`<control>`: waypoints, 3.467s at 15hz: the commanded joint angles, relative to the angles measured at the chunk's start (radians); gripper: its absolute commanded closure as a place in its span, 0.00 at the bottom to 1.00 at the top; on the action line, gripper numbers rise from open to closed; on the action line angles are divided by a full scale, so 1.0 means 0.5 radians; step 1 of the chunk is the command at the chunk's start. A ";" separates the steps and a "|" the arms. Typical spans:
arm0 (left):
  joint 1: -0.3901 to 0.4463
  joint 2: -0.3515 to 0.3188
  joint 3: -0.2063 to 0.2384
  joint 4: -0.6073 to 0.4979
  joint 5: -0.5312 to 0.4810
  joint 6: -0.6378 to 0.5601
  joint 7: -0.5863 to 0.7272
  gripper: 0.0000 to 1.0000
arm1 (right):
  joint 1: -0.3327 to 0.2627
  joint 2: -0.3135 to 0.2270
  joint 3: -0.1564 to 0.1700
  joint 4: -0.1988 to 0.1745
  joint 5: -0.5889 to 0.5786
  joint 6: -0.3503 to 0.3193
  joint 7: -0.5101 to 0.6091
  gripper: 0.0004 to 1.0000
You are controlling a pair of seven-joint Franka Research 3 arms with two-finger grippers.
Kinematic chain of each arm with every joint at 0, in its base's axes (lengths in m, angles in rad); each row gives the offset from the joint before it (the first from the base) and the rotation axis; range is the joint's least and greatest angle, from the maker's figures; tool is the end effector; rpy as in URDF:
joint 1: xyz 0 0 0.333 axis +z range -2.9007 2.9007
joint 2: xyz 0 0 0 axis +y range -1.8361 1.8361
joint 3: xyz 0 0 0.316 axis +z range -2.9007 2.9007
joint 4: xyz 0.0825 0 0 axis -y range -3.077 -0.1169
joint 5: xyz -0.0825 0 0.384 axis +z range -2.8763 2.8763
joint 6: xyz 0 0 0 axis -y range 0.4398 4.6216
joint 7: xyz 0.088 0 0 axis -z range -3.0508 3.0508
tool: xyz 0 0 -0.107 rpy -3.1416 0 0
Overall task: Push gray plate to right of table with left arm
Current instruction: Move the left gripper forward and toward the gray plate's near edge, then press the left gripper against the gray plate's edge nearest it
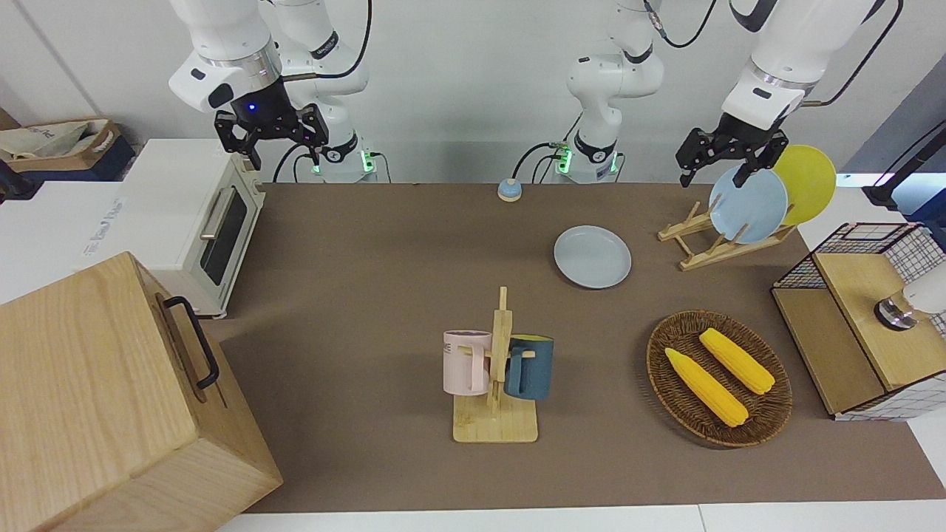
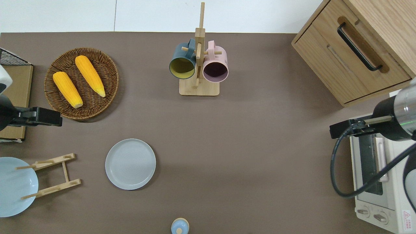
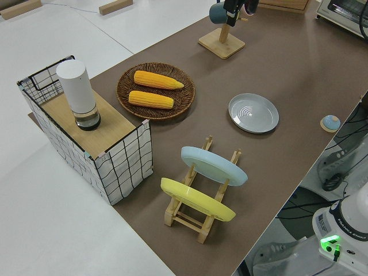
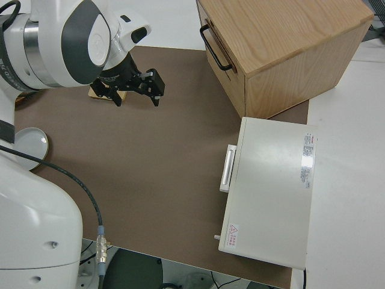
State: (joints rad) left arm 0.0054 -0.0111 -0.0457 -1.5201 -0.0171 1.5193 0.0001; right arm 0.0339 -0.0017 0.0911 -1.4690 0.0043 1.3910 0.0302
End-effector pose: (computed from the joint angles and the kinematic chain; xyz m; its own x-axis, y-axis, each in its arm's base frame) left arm 0.5457 -0.0241 0.6499 0.9991 -0.0413 0.0103 -0.0414 -0.9990 0.0166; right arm 0.5307 0.0673 0.6575 0.9925 0.0950 -0.0763 0.0952 -0.9955 -0.0018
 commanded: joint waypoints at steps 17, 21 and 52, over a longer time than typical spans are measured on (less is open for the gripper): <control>-0.026 -0.422 0.030 -0.929 -0.064 0.504 0.015 0.01 | -0.022 -0.015 0.011 0.002 0.016 -0.024 -0.005 0.02; -0.014 -0.548 0.033 -1.328 -0.064 0.784 0.064 0.01 | -0.022 -0.015 0.011 -0.001 0.016 -0.024 -0.005 0.02; -0.045 -0.211 0.002 -2.160 -0.119 2.113 0.018 0.99 | -0.022 -0.015 0.011 -0.001 0.016 -0.024 -0.005 0.02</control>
State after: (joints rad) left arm -0.0022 -0.1180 -0.0493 -2.5852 -0.0629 2.5540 0.0164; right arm 0.0339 -0.0017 0.0911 -1.4690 0.0043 1.3910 0.0302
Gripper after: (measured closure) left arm 0.749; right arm 0.013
